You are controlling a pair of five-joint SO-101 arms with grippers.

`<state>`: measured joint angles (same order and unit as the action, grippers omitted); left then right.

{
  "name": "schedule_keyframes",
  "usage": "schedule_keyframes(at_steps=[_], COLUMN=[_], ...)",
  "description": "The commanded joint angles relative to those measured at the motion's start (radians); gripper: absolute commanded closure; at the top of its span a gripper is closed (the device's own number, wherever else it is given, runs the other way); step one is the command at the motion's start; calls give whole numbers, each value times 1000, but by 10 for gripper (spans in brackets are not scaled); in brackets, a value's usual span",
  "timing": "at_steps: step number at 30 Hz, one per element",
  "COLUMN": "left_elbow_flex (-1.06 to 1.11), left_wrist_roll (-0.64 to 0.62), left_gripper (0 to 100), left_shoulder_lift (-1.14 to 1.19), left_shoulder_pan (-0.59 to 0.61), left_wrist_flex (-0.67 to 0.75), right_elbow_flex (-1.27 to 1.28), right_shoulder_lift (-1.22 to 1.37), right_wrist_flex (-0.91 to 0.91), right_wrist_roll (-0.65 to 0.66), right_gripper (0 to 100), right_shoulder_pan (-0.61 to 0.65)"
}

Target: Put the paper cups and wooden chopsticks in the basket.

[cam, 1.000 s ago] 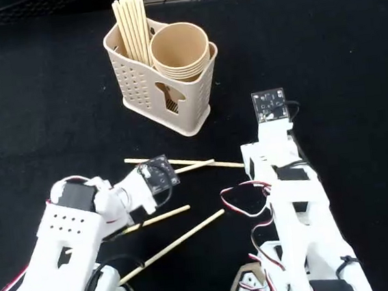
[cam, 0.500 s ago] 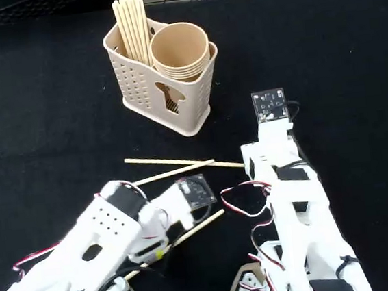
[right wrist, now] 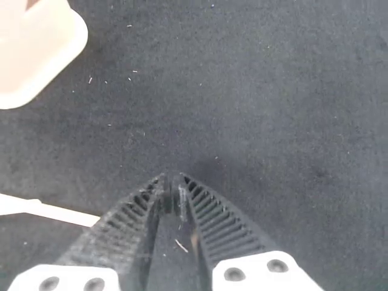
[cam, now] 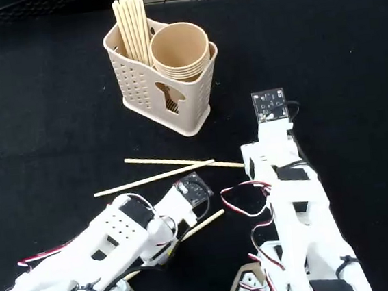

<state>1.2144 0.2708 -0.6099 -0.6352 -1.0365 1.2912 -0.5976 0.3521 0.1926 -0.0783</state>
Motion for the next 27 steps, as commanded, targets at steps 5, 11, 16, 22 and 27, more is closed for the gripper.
schedule_keyframes(at_steps=[5,11,16,22,27], left_elbow_flex=[15,13,-56,-185,-223], left_wrist_roll=[92,135,137,141,281], left_gripper=[868,961,970,970,970], left_shoulder_lift=[-5,-6,-8,-8,-8], left_shoulder_pan=[12,12,10,13,101], left_wrist_flex=[8,-21,-112,-238,-252], right_elbow_flex=[-1,-1,-1,-1,-1], right_shoulder_lift=[-4,-4,-2,-1,-1], right_wrist_flex=[-21,-21,-23,-23,-23], right_wrist_roll=[0,0,0,0,0], right_gripper=[959,959,959,959,959], right_shoulder_pan=[-12,-12,-12,-12,-12])
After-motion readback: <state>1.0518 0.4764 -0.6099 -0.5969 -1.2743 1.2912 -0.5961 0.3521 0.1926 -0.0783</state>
